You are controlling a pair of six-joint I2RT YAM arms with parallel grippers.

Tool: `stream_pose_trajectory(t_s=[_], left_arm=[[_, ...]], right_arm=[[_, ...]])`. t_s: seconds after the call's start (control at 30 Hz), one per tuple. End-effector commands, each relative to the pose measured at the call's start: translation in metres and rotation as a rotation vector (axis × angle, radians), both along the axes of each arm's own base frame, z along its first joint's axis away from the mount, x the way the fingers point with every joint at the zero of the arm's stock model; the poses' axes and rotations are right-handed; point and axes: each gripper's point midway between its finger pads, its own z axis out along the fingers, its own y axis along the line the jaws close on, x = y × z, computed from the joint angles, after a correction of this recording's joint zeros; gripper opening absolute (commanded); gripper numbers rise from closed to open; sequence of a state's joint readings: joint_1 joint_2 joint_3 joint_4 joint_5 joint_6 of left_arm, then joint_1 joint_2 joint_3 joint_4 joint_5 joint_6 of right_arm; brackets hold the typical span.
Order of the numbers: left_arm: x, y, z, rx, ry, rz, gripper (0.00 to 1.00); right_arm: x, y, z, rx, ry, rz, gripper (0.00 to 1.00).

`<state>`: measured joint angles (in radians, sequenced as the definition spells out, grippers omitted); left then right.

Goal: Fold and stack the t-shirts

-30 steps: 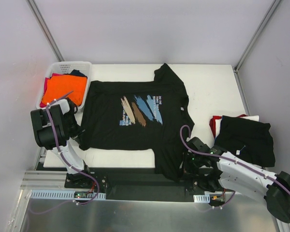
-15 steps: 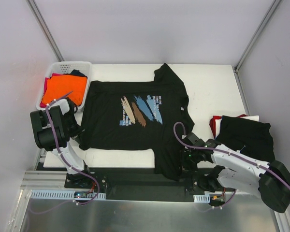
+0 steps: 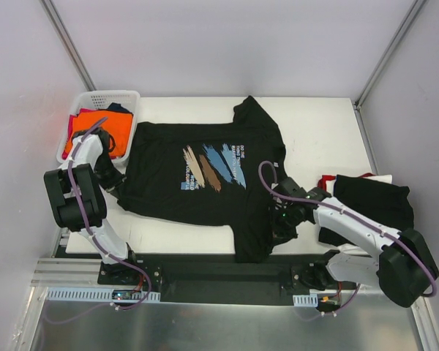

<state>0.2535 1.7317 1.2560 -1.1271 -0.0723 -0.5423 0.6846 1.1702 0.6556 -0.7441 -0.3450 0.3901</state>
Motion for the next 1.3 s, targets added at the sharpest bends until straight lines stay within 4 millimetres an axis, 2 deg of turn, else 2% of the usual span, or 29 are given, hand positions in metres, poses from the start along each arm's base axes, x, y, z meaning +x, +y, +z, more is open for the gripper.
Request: stream_pose_trajectory(t_s=[0.0,0.3,0.5,0.73,0.97,1.1,1.27], left_arm=[[0.008,-0.002,0.008,0.003,-0.01,-0.021,0.02],[0.028,-0.011,0.015,0.018,-0.045,-0.094,0.02],[0.046,-0.021,0.017,0.023,-0.068,-0.144,0.02],[0.078,-0.023,0.015,0.016,-0.093,-0.164,0.01],[0.105,-0.018,0.008,0.027,-0.101,-0.185,0.01],[0.118,-0.017,0.001,0.023,-0.088,-0.185,0.0],[0.134,-0.017,0.001,0.033,-0.114,-0.174,0.0]], right_arm=[[0.022,-0.02,0.018,-0.019,-0.046,-0.029,0.01],[0.058,-0.034,0.044,-0.009,-0.093,-0.106,0.01],[0.076,-0.041,0.05,-0.012,-0.106,-0.127,0.01],[0.107,-0.048,0.059,0.008,-0.122,-0.168,0.01],[0.143,-0.057,0.063,0.029,-0.132,-0.211,0.01],[0.166,-0.056,0.06,0.05,-0.121,-0.217,0.01],[0.191,-0.058,0.056,0.066,-0.12,-0.225,0.01]])
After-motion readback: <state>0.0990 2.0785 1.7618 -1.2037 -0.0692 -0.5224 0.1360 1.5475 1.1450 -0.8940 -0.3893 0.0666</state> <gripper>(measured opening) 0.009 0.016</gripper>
